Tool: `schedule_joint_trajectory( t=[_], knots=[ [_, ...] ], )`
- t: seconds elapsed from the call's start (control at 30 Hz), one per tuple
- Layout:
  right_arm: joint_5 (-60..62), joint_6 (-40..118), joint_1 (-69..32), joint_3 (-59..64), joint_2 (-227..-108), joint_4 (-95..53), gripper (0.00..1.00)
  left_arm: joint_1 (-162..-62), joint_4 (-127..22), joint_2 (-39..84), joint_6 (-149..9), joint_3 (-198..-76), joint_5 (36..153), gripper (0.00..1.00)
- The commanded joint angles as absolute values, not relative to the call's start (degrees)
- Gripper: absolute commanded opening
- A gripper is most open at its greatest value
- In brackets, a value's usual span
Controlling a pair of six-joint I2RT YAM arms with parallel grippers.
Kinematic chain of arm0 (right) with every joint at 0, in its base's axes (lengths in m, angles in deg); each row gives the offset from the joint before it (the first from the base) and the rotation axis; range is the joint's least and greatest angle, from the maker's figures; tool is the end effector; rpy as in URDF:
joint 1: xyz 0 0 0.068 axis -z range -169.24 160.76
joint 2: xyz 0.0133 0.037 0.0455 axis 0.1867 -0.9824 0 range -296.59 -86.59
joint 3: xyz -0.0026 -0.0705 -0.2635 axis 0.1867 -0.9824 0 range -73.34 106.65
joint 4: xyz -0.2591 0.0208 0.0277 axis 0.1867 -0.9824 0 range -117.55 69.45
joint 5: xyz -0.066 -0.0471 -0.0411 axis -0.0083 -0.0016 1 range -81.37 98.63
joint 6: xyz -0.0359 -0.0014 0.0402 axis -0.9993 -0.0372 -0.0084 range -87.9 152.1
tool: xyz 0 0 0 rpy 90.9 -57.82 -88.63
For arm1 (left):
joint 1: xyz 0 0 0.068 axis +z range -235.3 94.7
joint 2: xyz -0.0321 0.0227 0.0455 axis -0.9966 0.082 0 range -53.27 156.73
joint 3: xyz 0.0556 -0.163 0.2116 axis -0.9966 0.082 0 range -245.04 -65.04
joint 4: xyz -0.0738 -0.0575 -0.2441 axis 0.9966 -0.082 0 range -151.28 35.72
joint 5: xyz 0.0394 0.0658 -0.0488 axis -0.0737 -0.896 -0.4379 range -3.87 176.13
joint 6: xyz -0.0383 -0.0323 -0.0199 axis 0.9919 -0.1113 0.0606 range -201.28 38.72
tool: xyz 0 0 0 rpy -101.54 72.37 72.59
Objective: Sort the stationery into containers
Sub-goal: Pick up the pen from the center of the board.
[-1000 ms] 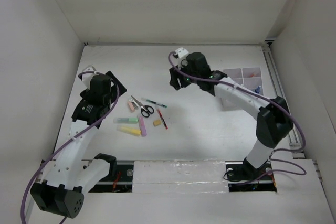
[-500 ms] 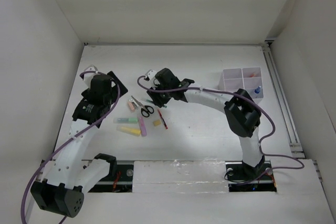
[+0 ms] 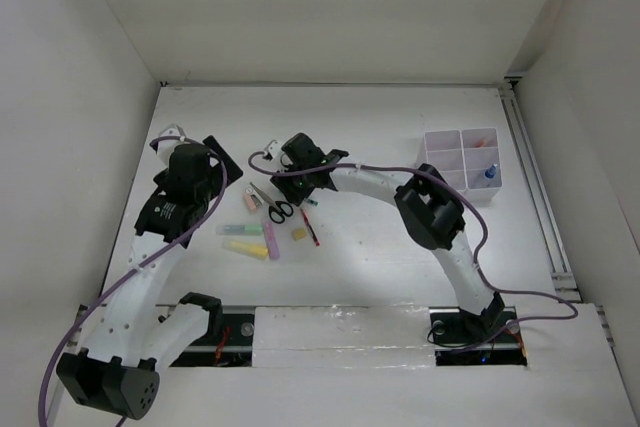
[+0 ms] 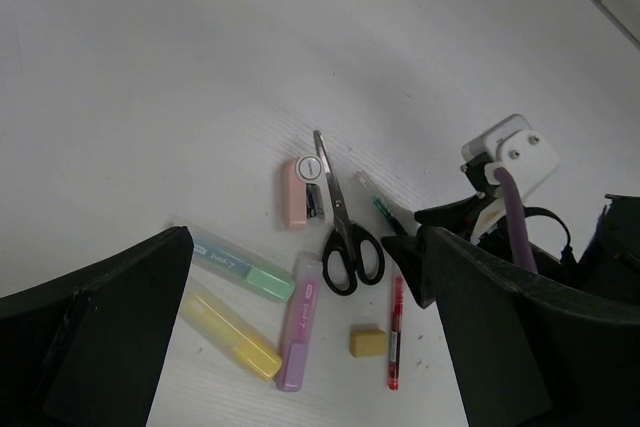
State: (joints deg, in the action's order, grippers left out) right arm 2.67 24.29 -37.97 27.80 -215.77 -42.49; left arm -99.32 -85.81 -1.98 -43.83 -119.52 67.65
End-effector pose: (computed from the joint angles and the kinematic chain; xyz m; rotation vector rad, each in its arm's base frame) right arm 0.3280 0.3793 0.1721 -1.2195 2.1679 0.4379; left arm 0.1880 -0.0353 0.3419 -0.6068 1.9533 -0.2291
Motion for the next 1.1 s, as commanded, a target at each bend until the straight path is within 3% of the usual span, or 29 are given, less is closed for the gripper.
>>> schedule_joint_trajectory(
  t=[0.0, 0.2, 0.43, 0.57, 0.7, 0.83, 1.07],
  knots=[
    [2.9, 23.3, -38.0, 32.8, -216.6, -43.5, 0.55, -99.2, -84.0, -3.1, -43.7, -121.3, 66.7, 1.0],
    [4.8, 22.8, -38.5, 34.8, -219.5, -47.3, 0.55, -99.2, -84.0, -3.1, -44.2, -121.3, 67.3, 1.0],
    [5.9, 22.3, -38.5, 36.0, -221.8, -51.0, 0.34, -99.2, -84.0, -3.1, -44.2, -121.3, 67.9, 1.0],
    [5.2, 21.7, -38.5, 37.3, -223.2, -51.7, 0.13, -99.2, -84.0, -3.1, -44.2, -121.3, 67.9, 1.0],
    [5.8, 21.7, -37.9, 41.0, -224.2, -51.1, 0.0, -99.2, -83.5, -3.1, -44.7, -121.3, 68.4, 1.0],
    [5.2, 26.5, -34.3, 42.3, -222.6, -48.1, 0.0, -99.2, -83.5, -2.6, -44.7, -121.3, 68.4, 1.0],
    [-3.1, 38.1, -23.6, 21.8, -201.8, -24.2, 0.0, -99.2, -83.5, -2.6, -45.2, -120.8, 69.0, 1.0]
  ],
)
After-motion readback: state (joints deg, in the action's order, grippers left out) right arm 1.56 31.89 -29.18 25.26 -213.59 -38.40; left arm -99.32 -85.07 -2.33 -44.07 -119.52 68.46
